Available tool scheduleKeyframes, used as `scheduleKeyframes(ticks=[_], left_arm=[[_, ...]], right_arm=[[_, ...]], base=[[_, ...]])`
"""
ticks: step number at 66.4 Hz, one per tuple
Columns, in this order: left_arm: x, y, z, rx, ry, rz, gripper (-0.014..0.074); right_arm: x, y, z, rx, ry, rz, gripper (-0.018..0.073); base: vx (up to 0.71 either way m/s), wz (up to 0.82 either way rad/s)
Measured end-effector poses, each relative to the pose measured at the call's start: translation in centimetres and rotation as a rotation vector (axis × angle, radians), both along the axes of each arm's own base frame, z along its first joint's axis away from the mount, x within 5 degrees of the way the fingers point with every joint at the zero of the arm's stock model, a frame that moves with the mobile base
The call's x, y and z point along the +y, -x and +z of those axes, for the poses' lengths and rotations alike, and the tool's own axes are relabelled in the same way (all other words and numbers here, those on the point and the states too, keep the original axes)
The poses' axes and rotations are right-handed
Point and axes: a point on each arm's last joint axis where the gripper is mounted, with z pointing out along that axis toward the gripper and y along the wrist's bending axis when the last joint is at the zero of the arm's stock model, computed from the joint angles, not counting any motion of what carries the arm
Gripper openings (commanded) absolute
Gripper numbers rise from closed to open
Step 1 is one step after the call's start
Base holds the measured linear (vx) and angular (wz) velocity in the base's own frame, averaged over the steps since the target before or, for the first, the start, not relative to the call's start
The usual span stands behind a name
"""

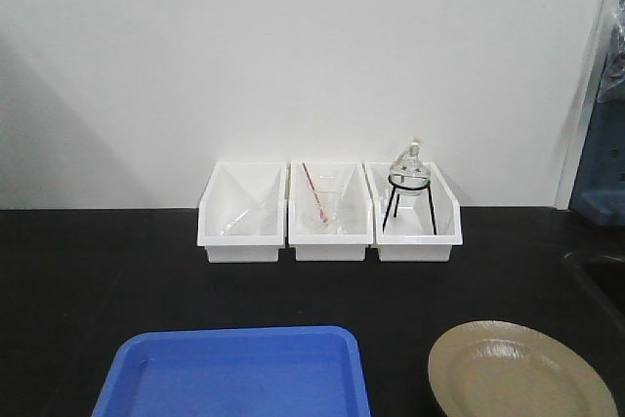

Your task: Place disk in tray to left cabinet

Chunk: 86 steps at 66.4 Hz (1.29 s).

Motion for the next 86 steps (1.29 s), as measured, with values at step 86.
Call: scheduleKeyframes(ticks=[86], left_arm=[[-0.1, -3.0, 7.9, 0.177, -0.044, -0.015, 0.0074]], right_arm=[[0.3, -10.2, 6.3, 0.3, -0.021, 0.0, 0.0183]], base=[[0.0, 0.0]])
